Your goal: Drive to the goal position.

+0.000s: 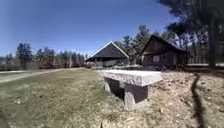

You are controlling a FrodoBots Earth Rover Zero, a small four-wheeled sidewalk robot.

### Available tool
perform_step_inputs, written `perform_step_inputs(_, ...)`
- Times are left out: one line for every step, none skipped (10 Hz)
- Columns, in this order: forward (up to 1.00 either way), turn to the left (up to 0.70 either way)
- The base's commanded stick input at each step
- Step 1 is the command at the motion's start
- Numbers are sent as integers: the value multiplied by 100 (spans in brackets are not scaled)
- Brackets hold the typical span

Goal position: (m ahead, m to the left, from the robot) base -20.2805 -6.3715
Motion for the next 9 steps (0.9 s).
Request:
perform_step_inputs(-70, 3)
perform_step_inputs(-70, 3)
perform_step_inputs(-68, 3)
perform_step_inputs(6, 1)
perform_step_inputs(6, 1)
perform_step_inputs(6, 1)
perform_step_inputs(6, 1)
perform_step_inputs(6, 13)
perform_step_inputs(6, 13)
